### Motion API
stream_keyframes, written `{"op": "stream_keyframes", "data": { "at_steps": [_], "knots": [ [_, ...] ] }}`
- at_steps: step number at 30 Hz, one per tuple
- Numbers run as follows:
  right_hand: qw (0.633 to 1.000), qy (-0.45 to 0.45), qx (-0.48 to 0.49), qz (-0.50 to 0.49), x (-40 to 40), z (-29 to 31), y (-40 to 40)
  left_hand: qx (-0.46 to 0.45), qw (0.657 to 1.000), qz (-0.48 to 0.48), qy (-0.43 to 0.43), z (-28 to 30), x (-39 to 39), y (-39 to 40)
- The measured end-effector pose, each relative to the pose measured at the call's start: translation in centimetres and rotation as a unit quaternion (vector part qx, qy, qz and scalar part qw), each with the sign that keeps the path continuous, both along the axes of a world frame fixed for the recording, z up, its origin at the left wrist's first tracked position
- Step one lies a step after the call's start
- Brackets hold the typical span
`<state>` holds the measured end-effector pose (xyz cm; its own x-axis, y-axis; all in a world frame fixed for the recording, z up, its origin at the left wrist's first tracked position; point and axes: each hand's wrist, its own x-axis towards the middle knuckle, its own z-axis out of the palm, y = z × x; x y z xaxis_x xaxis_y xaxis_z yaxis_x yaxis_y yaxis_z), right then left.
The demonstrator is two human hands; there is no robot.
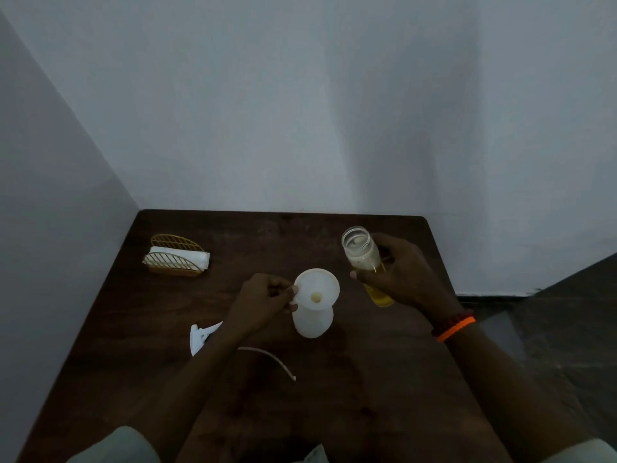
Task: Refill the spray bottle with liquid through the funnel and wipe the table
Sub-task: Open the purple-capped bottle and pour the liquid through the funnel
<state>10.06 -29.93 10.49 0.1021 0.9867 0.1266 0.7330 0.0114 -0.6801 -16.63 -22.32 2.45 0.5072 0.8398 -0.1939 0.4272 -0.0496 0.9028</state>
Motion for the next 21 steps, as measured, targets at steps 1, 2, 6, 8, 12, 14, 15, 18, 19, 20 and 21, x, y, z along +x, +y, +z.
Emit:
{"op": "stream_keyframes", "data": {
  "at_steps": [1, 2, 6, 8, 12, 14, 15, 18, 19, 20, 21],
  "knots": [
    [1.000, -0.002, -0.003, 0.004, -0.1, -0.3, -0.1, 0.003, 1.000, 0.000, 0.000, 0.1, 0.1, 0.0],
    [1.000, -0.004, -0.005, 0.008, -0.3, -0.5, -0.2, 0.008, 1.000, -0.001, 0.000, 0.2, 0.1, 0.1],
    [0.999, -0.017, -0.022, 0.019, -0.7, -1.4, -0.5, 0.029, 1.000, -0.009, -0.001, 0.4, 0.3, 0.2],
    [0.999, -0.038, -0.031, 0.022, -0.7, -1.8, -0.5, 0.024, 1.000, -0.004, -0.003, 0.3, 0.3, 0.2],
    [0.996, -0.072, -0.050, 0.028, -0.3, -2.2, -0.6, 0.020, 1.000, 0.002, -0.009, 0.2, 0.3, 0.2],
    [0.994, -0.089, -0.060, 0.031, -0.1, -2.2, -0.6, 0.013, 1.000, 0.006, -0.009, 0.2, 0.3, 0.3],
    [0.992, -0.100, -0.066, 0.032, 0.0, -2.3, -0.6, 0.011, 1.000, 0.008, -0.007, 0.1, 0.3, 0.3],
    [0.985, -0.154, -0.070, 0.040, 0.1, -2.5, -0.7, 0.014, 1.000, 0.010, -0.005, 0.1, 0.2, 0.2],
    [0.982, -0.170, -0.071, 0.042, 0.1, -2.6, -0.8, 0.017, 1.000, 0.010, -0.004, 0.2, 0.2, 0.1],
    [0.980, -0.181, -0.074, 0.044, 0.2, -2.6, -0.8, 0.020, 1.000, 0.010, -0.003, 0.3, 0.2, 0.1],
    [0.978, -0.188, -0.079, 0.044, 0.3, -2.7, -0.8, 0.023, 1.000, 0.010, -0.002, 0.3, 0.2, 0.1]
  ]
}}
